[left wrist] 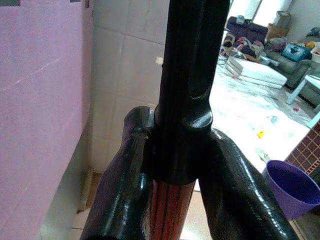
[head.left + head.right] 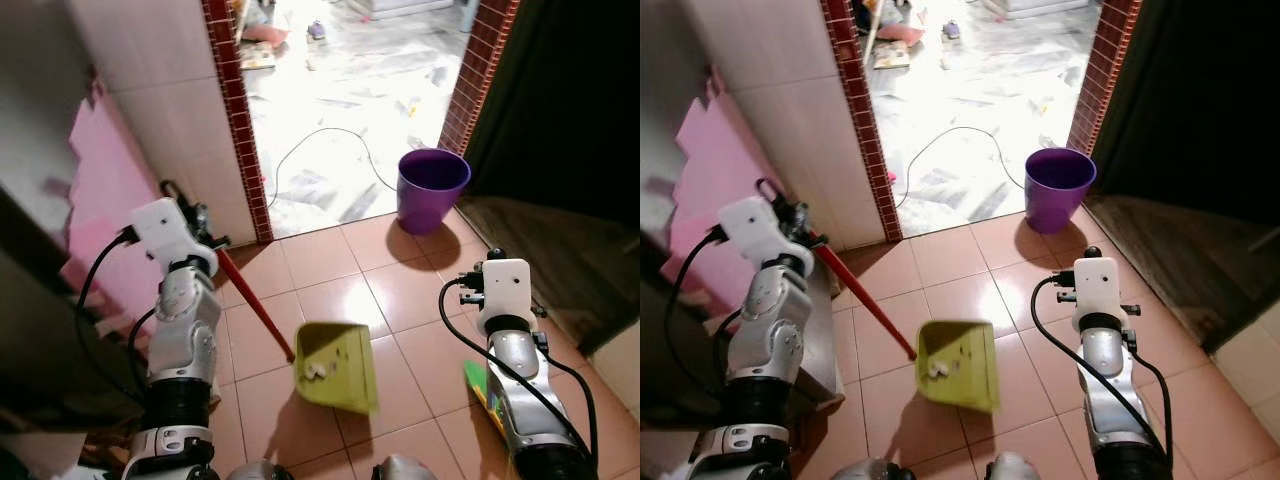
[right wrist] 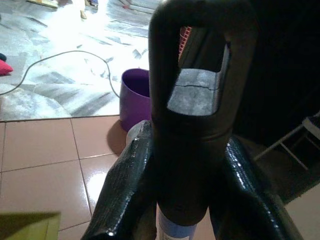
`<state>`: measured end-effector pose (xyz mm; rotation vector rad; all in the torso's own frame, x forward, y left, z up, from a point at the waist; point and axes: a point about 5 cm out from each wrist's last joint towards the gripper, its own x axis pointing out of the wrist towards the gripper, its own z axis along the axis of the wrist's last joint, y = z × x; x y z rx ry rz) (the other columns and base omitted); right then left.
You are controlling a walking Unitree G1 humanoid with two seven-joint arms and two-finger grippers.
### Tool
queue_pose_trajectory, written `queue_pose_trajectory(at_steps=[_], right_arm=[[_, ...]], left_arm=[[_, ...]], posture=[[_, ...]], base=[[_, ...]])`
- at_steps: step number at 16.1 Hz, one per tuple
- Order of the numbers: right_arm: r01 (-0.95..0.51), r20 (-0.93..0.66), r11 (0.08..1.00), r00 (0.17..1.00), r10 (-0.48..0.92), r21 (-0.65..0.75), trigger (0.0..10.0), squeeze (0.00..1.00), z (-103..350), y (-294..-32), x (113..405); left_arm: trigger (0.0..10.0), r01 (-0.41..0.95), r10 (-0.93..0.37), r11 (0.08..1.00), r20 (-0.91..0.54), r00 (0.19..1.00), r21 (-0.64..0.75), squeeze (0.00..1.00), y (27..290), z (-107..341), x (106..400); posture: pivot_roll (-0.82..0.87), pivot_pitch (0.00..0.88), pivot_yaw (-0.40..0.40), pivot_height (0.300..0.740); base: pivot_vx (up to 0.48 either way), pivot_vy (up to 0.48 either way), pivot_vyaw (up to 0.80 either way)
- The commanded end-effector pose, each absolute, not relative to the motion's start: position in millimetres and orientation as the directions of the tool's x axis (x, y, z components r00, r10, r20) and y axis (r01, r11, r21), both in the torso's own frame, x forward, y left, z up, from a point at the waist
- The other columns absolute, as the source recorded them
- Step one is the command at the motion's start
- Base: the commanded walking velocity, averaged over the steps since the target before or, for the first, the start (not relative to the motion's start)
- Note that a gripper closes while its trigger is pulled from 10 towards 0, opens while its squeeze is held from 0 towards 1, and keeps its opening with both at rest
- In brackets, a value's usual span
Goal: Sweep floor
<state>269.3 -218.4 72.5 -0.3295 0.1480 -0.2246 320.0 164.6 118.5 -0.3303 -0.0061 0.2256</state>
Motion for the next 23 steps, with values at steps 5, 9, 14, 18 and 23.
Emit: queue_pose_trajectory(at_steps=[5, 9, 14, 18, 23], right_arm=[[0.179, -0.093, 0.932, 0.971, -0.218, -0.316, 10.0, 0.00, 74.8, -213.3, 269.6], [0.125, -0.115, 0.945, 0.979, -0.167, -0.302, 10.0, 0.00, 72.1, -203.5, 268.9], [0.111, -0.111, 0.942, 0.982, -0.153, -0.316, 10.0, 0.00, 72.1, -201.0, 269.3], [0.089, -0.101, 0.949, 0.987, -0.125, -0.303, 10.0, 0.00, 75.1, -195.9, 272.8], [0.040, -0.115, 0.959, 0.991, -0.075, -0.282, 10.0, 0.00, 72.2, -185.4, 269.3]], left_arm=[[10.0, -0.158, 0.226, 0.891, 0.114, 0.967, -0.425, 0.00, 157.7, 164.9, 334.7], [10.0, -0.174, 0.289, 0.867, 0.186, 0.939, -0.467, 0.00, 167.3, 200.2, 346.6], [10.0, -0.144, 0.290, 0.873, 0.259, 0.921, -0.465, 0.00, 161.6, 225.0, 345.8], [10.0, -0.178, 0.363, 0.849, 0.305, 0.880, -0.497, 0.00, 162.3, 259.0, 354.9], [10.0, -0.233, 0.455, 0.815, 0.337, 0.824, -0.530, 0.00, 169.2, 302.4, 373.7]], posture=[[-0.15, 0.000, 0.085, 0.740], [-0.15, 0.000, 0.090, 0.740], [-0.15, 0.000, 0.086, 0.740], [-0.14, 0.000, 0.079, 0.740], [-0.16, 0.000, 0.100, 0.740]], base=[[0.383, 0.000, -0.71], [0.446, 0.000, 0.00], [0.441, 0.000, 0.00], [0.441, 0.000, 0.00], [0.441, 0.000, 0.00]])
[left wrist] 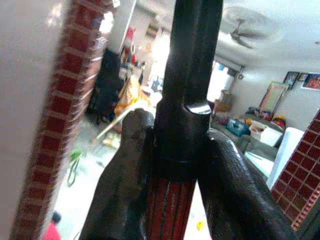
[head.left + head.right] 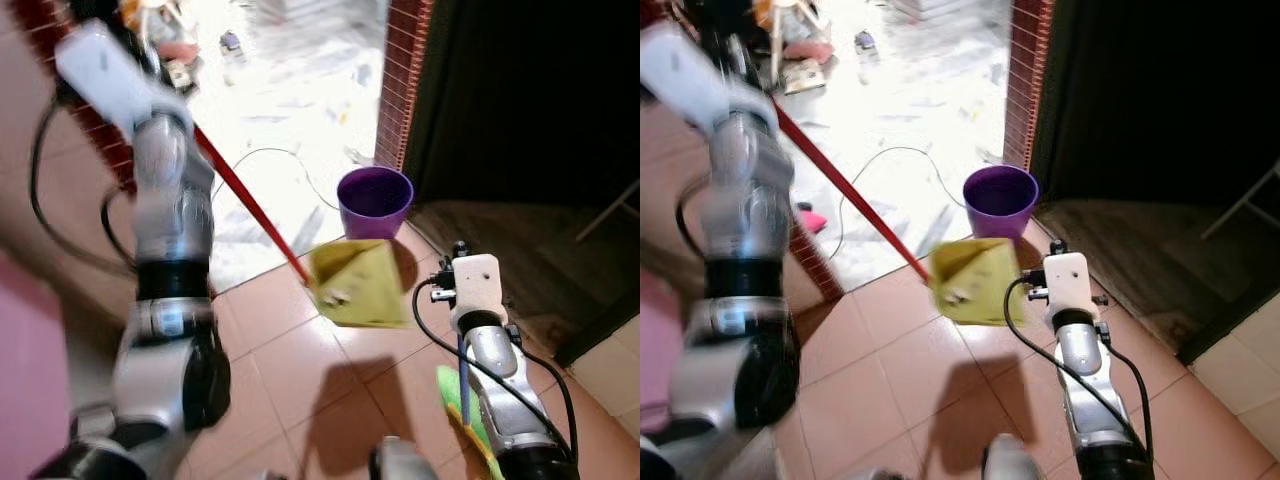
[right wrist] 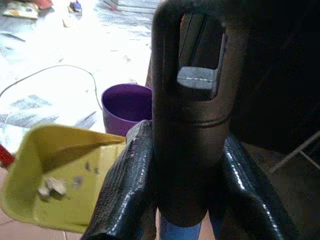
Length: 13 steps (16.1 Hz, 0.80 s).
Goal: Sweep floor
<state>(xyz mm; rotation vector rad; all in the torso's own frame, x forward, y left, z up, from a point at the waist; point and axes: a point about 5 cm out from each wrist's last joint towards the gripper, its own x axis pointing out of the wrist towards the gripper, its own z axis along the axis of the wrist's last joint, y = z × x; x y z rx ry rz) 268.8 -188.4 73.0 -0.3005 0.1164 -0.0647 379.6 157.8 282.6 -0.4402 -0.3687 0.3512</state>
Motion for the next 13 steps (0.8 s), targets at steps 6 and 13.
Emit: queue_pose_trajectory(at_steps=[6, 13], right_arm=[[0.002, -0.127, 0.965, 0.991, -0.037, -0.261, 10.0, 0.00, 70.5, -179.2, 267.7], [-0.071, -0.141, 0.968, 0.989, 0.038, -0.239, 10.0, 0.00, 68.6, -167.3, 268.2]], left_arm=[[10.0, -0.266, 0.486, 0.804, 0.330, 0.809, -0.532, 0.00, 171.6, 304.0, 377.7], [10.0, -0.298, 0.512, 0.797, 0.327, 0.794, -0.525, 0.00, 173.0, 306.6, 384.8]], posture=[[-0.16, 0.000, 0.102, 0.740], [-0.16, 0.000, 0.102, 0.740]], base=[[0.439, 0.000, 0.00], [0.438, 0.000, 0.00]])
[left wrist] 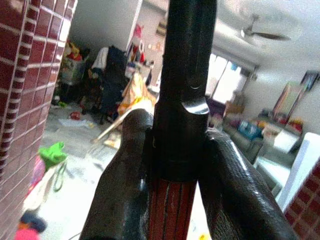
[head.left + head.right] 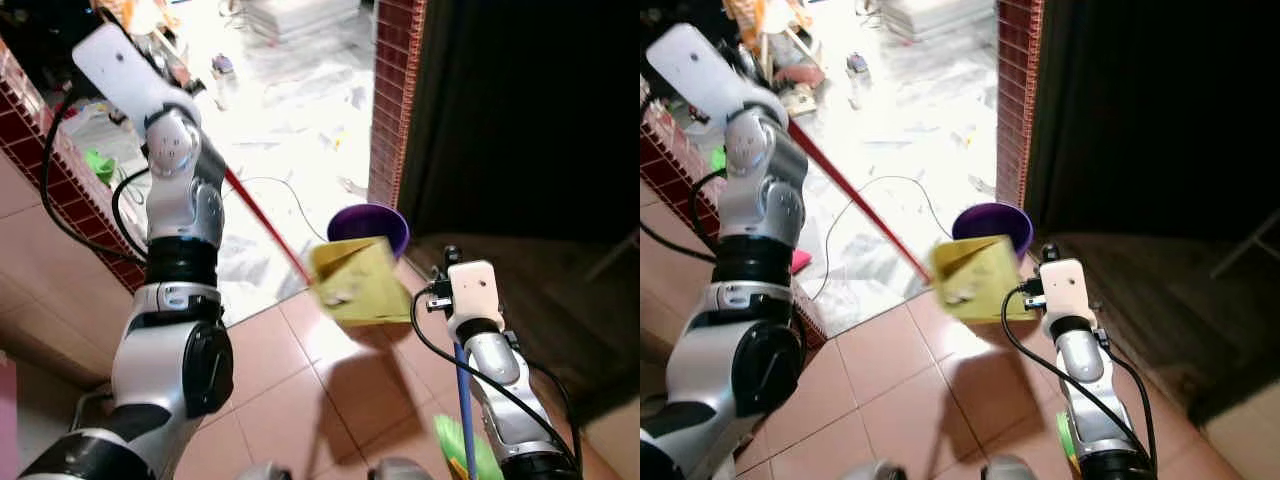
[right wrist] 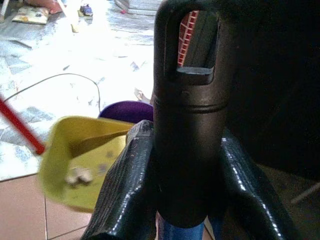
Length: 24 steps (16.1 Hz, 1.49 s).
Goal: Sweep floor
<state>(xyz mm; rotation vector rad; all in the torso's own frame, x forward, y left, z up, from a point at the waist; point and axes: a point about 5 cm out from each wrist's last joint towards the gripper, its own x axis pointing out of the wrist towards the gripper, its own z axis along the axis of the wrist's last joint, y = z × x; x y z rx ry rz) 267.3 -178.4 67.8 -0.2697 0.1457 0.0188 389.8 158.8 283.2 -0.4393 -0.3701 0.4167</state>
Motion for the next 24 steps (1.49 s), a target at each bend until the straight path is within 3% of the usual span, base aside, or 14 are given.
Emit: queue_pose_trajectory(at_steps=[1, 19, 24], right_arm=[[-0.072, -0.141, 0.969, 0.989, 0.039, -0.238, 10.0, 0.00, 68.7, -167.4, 268.3], [-0.092, -0.136, 0.966, 0.989, 0.060, -0.244, 10.0, 0.00, 69.9, -171.7, 265.5], [-0.092, -0.140, 0.966, 0.988, 0.059, -0.243, 10.0, 0.00, 69.9, -175.1, 262.2]], left_arm=[[10.0, -0.299, 0.514, 0.798, 0.330, 0.792, -0.524, 0.00, 172.5, 307.6, 385.7], [10.0, -0.300, 0.533, 0.795, 0.374, 0.759, -0.527, 0.00, 174.3, 315.2, 391.1], [10.0, -0.274, 0.489, 0.854, 0.502, 0.713, -0.443, 0.00, 167.1, 330.4, 388.4]], posture=[[-0.16, 0.000, 0.102, 0.740], [-0.18, 0.000, 0.098, 0.740], [-0.19, 0.000, 0.100, 0.740]], base=[[0.439, 0.000, 0.00], [0.436, 0.000, 0.00], [0.000, 0.000, 0.00]])
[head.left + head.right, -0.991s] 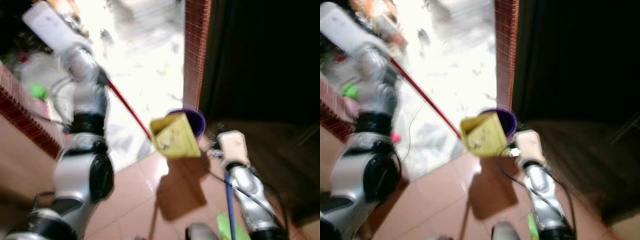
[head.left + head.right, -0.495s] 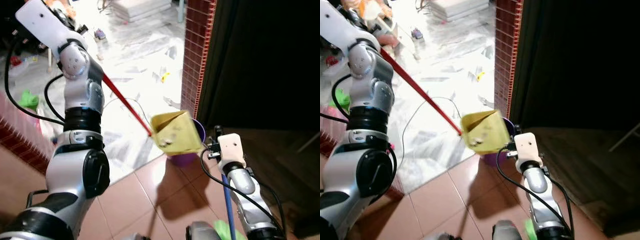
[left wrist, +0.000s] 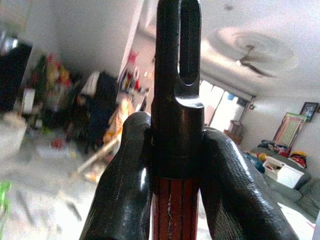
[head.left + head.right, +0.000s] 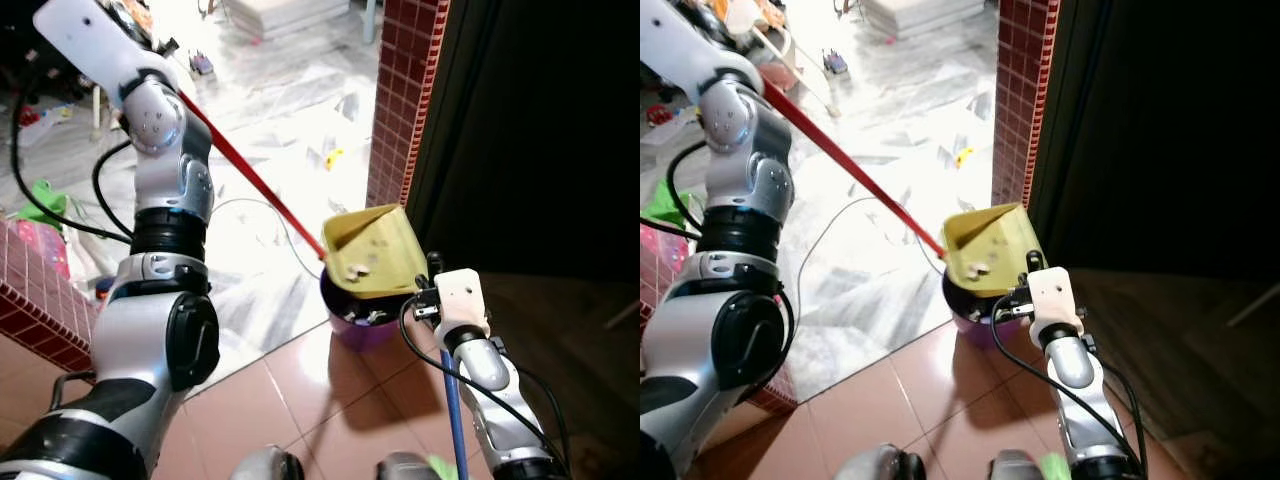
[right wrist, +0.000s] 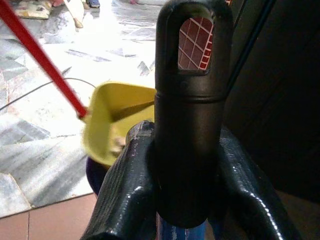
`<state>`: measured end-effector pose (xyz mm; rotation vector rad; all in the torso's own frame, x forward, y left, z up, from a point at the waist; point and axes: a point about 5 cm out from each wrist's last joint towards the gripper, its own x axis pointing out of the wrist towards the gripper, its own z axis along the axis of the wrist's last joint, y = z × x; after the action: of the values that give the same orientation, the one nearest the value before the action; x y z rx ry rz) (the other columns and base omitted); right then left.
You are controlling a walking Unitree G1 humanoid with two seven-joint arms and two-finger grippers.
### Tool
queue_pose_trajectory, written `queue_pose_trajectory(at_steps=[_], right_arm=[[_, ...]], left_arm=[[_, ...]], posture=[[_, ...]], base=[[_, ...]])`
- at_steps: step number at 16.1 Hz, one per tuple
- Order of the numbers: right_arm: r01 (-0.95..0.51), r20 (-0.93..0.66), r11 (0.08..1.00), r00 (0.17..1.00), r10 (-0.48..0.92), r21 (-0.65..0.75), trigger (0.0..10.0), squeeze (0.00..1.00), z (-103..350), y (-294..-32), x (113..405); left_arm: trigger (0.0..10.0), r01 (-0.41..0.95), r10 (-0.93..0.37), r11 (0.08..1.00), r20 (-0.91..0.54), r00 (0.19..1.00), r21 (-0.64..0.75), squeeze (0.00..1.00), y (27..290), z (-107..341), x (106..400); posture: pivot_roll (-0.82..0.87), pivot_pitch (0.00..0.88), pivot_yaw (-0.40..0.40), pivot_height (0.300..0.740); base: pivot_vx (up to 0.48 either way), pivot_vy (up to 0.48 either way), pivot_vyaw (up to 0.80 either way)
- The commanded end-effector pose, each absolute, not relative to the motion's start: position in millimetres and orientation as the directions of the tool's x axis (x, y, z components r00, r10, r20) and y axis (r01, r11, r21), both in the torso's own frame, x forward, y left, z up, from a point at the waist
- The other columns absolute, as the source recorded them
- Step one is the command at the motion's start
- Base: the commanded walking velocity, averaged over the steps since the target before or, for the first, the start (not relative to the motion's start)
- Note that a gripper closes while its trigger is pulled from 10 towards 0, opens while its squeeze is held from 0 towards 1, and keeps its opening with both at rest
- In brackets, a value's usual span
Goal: Sweep floor
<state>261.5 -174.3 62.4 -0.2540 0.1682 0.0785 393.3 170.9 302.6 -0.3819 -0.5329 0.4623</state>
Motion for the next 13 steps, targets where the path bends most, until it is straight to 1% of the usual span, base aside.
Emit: queue_pose_trajectory(at_steps=[1, 3, 4, 5, 8, 13], right_arm=[[-0.091, -0.139, 0.966, 0.989, 0.059, -0.241, 10.0, 0.00, 70.7, -174.9, 261.6], [-0.089, -0.140, 0.967, 0.989, 0.056, -0.239, 10.0, 0.00, 71.1, -175.7, 258.8], [-0.087, -0.140, 0.967, 0.989, 0.054, -0.240, 10.0, 0.00, 71.5, -176.8, 257.9], [-0.083, -0.139, 0.967, 0.989, 0.050, -0.242, 10.0, 0.00, 72.7, -178.1, 257.4], [-0.072, -0.135, 0.966, 0.990, 0.039, -0.249, 10.0, 0.00, 75.8, -181.3, 255.2], [-0.060, -0.130, 0.964, 0.991, 0.026, -0.259, 10.0, 0.00, 80.2, -184.8, 246.5]], left_arm=[[10.0, -0.256, 0.467, 0.870, 0.535, 0.704, -0.422, 0.00, 164.9, 335.7, 387.9], [10.0, -0.243, 0.424, 0.900, 0.597, 0.681, -0.362, 0.00, 156.5, 342.3, 386.6], [10.0, -0.228, 0.402, 0.911, 0.611, 0.682, -0.345, 0.00, 150.4, 342.4, 387.0], [10.0, -0.214, 0.380, 0.920, 0.619, 0.688, -0.327, 0.00, 143.2, 339.7, 388.0], [10.0, -0.208, 0.362, 0.928, 0.621, 0.695, -0.308, 0.00, 133.7, 334.6, 390.4], [10.0, -0.240, 0.354, 0.935, 0.669, 0.653, -0.260, 0.00, 135.0, 342.0, 391.4]], posture=[[-0.19, 0.000, 0.101, 0.740], [-0.20, 0.000, 0.100, 0.740], [-0.20, 0.000, 0.101, 0.740], [-0.21, 0.000, 0.101, 0.740], [-0.24, 0.000, 0.107, 0.740], [-0.28, 0.000, 0.121, 0.740]], base=[[0.000, 0.000, 0.00], [0.000, 0.000, 0.00], [0.000, 0.000, 0.00], [0.000, 0.000, 0.00], [0.000, 0.000, 0.00], [0.000, 0.000, 0.00]])
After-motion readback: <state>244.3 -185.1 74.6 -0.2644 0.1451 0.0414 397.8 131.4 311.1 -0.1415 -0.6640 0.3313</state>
